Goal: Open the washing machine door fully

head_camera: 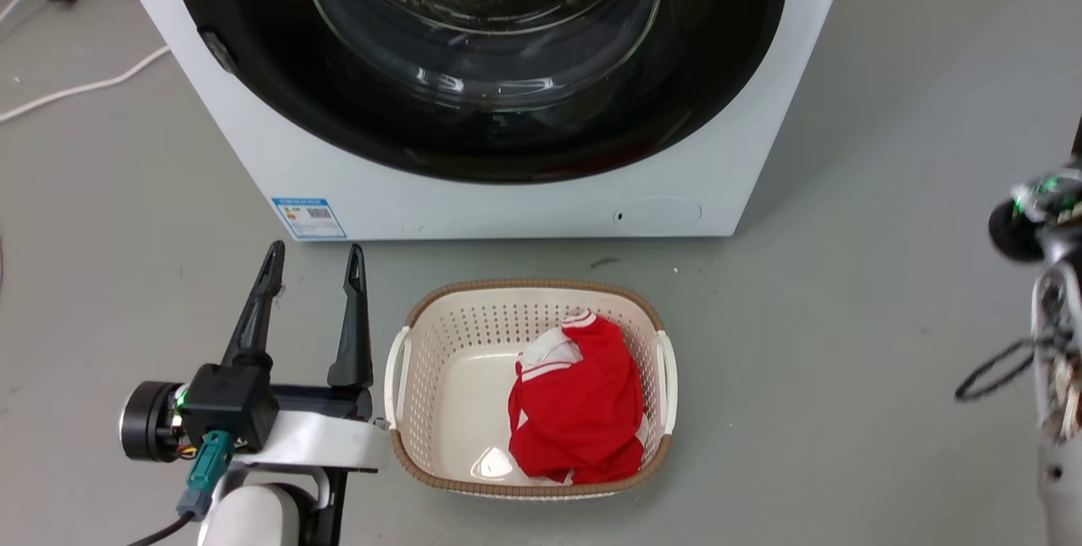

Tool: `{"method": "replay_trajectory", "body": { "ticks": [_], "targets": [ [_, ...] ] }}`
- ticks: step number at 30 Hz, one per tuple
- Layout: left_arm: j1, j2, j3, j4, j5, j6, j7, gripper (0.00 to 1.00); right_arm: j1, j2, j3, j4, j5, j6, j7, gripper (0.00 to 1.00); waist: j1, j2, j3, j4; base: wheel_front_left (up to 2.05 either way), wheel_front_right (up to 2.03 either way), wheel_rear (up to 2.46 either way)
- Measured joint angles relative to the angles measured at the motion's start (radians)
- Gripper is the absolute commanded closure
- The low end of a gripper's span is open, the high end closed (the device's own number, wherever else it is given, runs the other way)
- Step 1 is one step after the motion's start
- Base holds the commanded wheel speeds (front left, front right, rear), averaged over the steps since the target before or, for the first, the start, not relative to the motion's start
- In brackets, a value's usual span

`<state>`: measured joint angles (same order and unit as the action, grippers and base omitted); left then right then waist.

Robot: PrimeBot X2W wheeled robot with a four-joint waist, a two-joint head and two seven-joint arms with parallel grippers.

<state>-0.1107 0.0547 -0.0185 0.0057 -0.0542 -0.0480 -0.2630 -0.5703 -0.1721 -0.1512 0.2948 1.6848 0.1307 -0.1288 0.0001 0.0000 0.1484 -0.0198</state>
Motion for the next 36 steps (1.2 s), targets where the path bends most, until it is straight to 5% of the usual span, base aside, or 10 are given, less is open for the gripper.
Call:
{"method": "replay_trajectory", "body": {
  "ticks": [14,26,36],
  "targets": [
    [-0.108,-0.002,0.004,-0.049,0.006,-0.011,0.000,0.00,-0.595,-0.198,0.205,0.470,-0.067,0.000,0.212,1.00,0.0000,0.0000,0.172,0.016,0.00,0.00,0.00],
    [-0.163,-0.003,-0.005,-0.076,0.007,-0.015,0.000,0.00,-0.895,-0.160,0.420,0.743,-0.211,0.000,0.483,1.00,0.0000,0.0000,0.277,0.030,0.00,0.00,0.00],
    [-0.186,-0.003,-0.012,-0.082,0.007,-0.016,0.000,0.00,-0.979,-0.125,0.461,0.806,-0.256,0.000,0.537,1.00,0.0000,0.0000,0.341,0.047,0.00,0.00,0.00]
  ]
}}
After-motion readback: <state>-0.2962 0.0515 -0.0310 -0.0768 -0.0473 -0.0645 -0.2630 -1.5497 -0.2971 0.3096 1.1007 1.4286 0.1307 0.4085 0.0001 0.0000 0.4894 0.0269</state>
